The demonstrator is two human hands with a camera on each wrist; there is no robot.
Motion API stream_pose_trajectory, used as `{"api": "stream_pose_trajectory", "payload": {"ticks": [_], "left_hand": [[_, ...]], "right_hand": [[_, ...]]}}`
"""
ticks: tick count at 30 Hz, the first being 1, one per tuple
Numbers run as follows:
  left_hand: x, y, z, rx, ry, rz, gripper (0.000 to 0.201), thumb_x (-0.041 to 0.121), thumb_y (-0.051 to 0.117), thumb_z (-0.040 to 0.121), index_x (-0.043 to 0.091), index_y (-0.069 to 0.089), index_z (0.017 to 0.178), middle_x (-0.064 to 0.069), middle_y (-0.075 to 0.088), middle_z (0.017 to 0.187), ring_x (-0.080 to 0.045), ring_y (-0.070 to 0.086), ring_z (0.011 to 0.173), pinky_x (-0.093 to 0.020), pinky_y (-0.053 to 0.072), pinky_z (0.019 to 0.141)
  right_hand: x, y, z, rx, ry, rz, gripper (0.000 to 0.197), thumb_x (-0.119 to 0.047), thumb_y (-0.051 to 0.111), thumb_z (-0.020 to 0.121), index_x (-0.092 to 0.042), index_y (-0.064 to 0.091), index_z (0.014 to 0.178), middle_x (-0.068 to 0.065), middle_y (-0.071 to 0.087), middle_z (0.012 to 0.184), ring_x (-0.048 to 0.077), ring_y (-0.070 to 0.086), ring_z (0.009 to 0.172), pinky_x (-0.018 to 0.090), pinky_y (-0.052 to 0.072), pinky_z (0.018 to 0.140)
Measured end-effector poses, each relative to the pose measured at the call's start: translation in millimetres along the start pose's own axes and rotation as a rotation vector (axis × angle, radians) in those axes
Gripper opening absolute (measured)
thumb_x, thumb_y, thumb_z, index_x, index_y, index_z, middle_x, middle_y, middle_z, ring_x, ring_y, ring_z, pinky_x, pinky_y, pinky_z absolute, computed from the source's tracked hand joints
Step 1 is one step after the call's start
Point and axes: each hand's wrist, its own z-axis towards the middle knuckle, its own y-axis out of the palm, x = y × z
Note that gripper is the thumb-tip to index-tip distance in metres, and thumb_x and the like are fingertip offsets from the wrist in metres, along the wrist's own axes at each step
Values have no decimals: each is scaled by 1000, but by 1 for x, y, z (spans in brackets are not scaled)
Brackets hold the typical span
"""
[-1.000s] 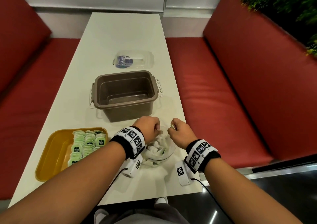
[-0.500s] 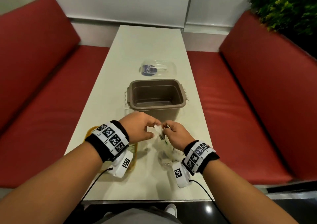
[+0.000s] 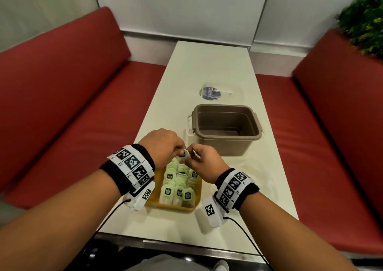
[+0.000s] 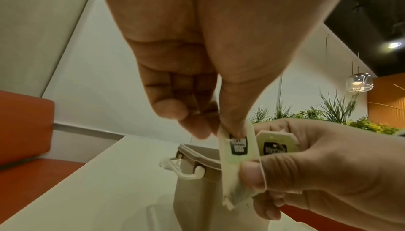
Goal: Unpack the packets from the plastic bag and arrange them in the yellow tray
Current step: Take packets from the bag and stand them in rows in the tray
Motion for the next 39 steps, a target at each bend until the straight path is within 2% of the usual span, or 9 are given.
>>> {"api": "stream_pose_trajectory", "payload": {"ticks": [7,10,12,17,23,27,31,36,39], "left_hand": [[-27,3,-7,-33,-65,-121,19,29,64,92,24,73,108,0,73,99,-18,64,95,-28,49,82],[-38,4,-3,-40,-123,-81,18,28,65,91,23,73,106,1,72,99,-17,64,96,-25,47,78],[-48,7,0,-56,-173,-14,14,31,67,90,24,72,101,3,72,97,-17,63,95,-24,44,74],[-68,28,17,-243,-292,62,3,28,71,85,26,70,83,4,70,87,-17,63,79,-26,45,66],[-80,59,42,-285,-318,54,4,27,73,81,25,72,78,3,72,89,-20,67,82,-30,55,73],[-83,73,48,-241,-321,52,4,27,73,80,23,73,78,2,72,86,-20,67,80,-30,55,71],[-82,78,51,-225,-335,66,7,28,73,79,21,72,76,0,71,83,-21,67,78,-30,55,70],[-80,81,56,-251,-349,135,19,35,72,80,16,70,83,-4,70,88,-23,66,82,-29,53,70],[-81,81,56,-261,-337,150,28,42,72,81,15,63,81,-5,69,91,-23,63,81,-29,49,67]], "right_hand": [[-12,27,9,-33,55,27,31,-26,76,86,-31,52,67,-10,48,62,8,42,58,28,40,60],[-10,29,9,-46,70,-14,10,-21,66,91,-27,59,87,-7,61,76,8,52,67,30,46,66],[-10,27,8,-53,125,-20,12,-17,59,93,-22,51,101,3,59,83,16,52,69,36,47,67],[-5,20,5,-53,243,-1,18,-13,50,93,-21,35,86,-1,43,74,16,41,66,36,40,63],[4,15,6,-41,270,3,11,-15,54,91,-19,49,82,1,55,72,18,51,65,41,51,67],[4,9,4,-47,241,-7,5,-18,60,90,-22,58,88,11,68,86,26,63,78,39,54,73],[7,6,7,-37,188,-72,2,-22,69,89,-22,68,91,0,69,92,17,63,88,32,53,80],[9,3,12,-34,173,-17,8,-19,75,87,-14,76,93,-2,69,87,5,58,74,15,49,70],[12,1,14,-26,197,26,7,-19,79,83,-20,73,85,-9,61,70,2,52,63,16,46,64]]}}
